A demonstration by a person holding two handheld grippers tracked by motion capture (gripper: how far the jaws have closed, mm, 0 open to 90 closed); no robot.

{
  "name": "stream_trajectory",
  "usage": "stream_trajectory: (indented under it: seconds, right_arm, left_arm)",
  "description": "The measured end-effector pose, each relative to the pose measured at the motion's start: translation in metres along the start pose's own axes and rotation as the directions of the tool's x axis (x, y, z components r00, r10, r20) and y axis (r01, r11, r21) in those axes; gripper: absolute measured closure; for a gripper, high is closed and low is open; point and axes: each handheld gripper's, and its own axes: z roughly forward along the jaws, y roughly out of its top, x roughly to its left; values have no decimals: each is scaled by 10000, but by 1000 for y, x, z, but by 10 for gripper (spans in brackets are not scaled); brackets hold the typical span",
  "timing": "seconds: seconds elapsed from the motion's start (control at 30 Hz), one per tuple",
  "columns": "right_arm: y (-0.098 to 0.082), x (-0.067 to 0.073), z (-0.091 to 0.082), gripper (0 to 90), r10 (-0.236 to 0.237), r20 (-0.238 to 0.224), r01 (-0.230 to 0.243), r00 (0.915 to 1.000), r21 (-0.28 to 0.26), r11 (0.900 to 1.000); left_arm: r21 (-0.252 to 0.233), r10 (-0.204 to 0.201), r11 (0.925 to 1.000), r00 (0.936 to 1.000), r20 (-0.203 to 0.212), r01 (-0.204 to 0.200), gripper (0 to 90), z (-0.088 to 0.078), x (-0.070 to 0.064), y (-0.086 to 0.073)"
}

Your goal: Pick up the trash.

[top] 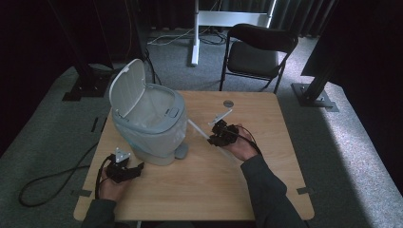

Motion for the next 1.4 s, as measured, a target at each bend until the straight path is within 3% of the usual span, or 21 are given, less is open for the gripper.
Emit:
stream_trajectory:
  seconds: [0.33,0.67,1.4]
  right_arm:
    - [7,-3,-21,791,-21,234,39,9997,-777,9970]
    - [9,-5,-32,791,1,353,46,9994,-1307,9914]
    - [20,0,-55,790,-194,434,293,9989,-2417,9699]
  left_arm:
    - [0,0,10000,10000,0,0,289,0,0,0]
    - [-1,0,10000,10000,0,0,289,0,0,0]
    - [-4,-2,10000,10000,1,2,289,0,0,0]
